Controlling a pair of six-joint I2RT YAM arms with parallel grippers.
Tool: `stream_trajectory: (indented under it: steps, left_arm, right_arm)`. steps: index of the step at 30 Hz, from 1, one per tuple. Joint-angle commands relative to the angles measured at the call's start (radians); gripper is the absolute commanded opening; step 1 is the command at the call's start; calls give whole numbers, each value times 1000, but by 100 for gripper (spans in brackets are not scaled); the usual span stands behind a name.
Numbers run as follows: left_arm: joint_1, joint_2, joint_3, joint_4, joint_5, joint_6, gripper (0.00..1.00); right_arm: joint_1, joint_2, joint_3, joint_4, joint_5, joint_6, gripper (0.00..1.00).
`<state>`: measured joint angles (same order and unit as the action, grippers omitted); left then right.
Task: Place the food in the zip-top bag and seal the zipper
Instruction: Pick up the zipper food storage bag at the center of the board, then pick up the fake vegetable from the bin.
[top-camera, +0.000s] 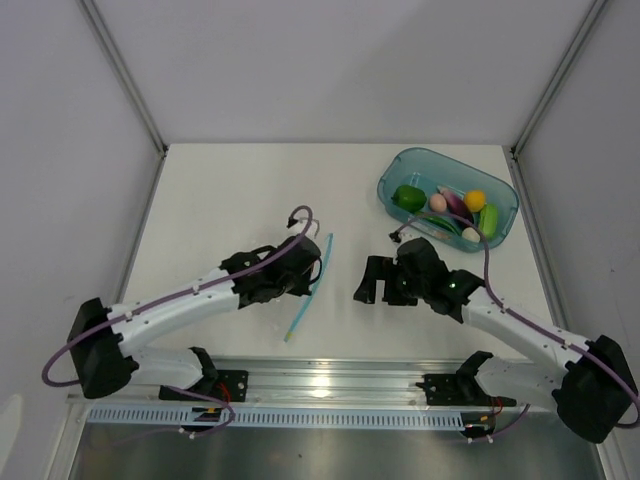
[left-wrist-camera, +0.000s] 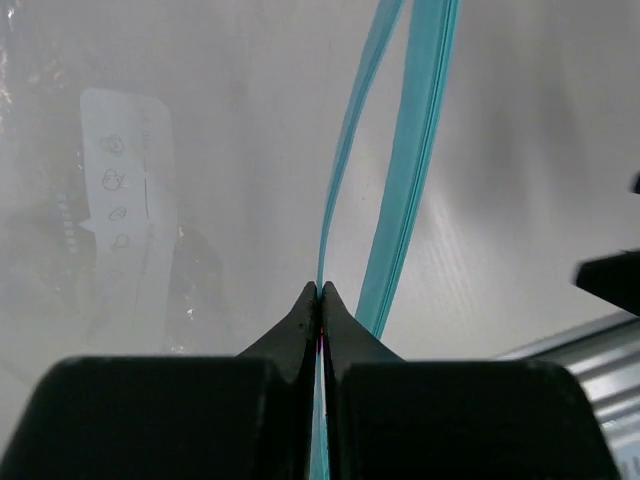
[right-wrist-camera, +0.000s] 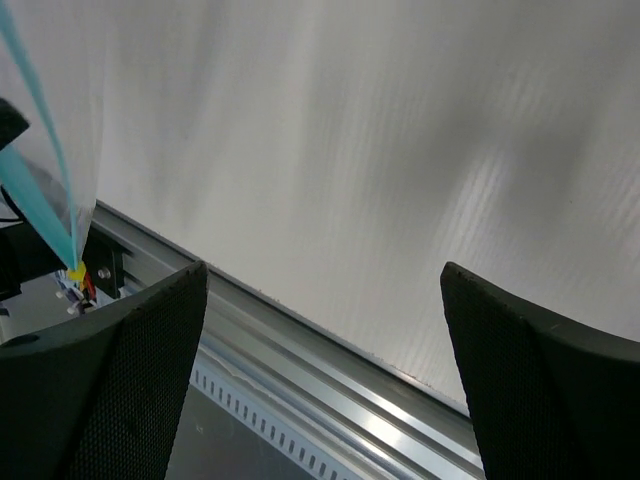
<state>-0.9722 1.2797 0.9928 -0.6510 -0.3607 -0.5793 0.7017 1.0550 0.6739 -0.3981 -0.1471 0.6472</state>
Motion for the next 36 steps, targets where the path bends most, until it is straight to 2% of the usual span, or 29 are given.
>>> stream_trajectory:
  steps: [1, 6, 15, 27, 31, 33, 36]
  left_arm:
    - [-5, -91, 24, -58, 97, -88, 1]
    - [-5, -187, 12, -58, 155, -158, 1]
    - [-5, -241, -13, -12, 189, -214, 1]
    - [-5, -232, -10, -3, 181, -209, 1]
    - [-5, -221, -8, 5, 167, -206, 1]
    - [-5, -218, -5, 4, 149, -203, 0]
    - [-5, -217, 0, 17, 140, -186, 1]
  right_arm:
    - [39, 62, 101, 58, 1, 2, 98]
    - [119, 94, 148, 93, 26, 22, 97]
    - [260, 59, 153, 172, 147, 35, 93]
    - [315, 43, 187, 179, 234, 39, 89]
    - [315, 31, 197, 133, 289, 34, 89]
    - [306, 23, 232, 64, 386, 6, 91]
    - [227, 51, 321, -74, 443, -46, 94]
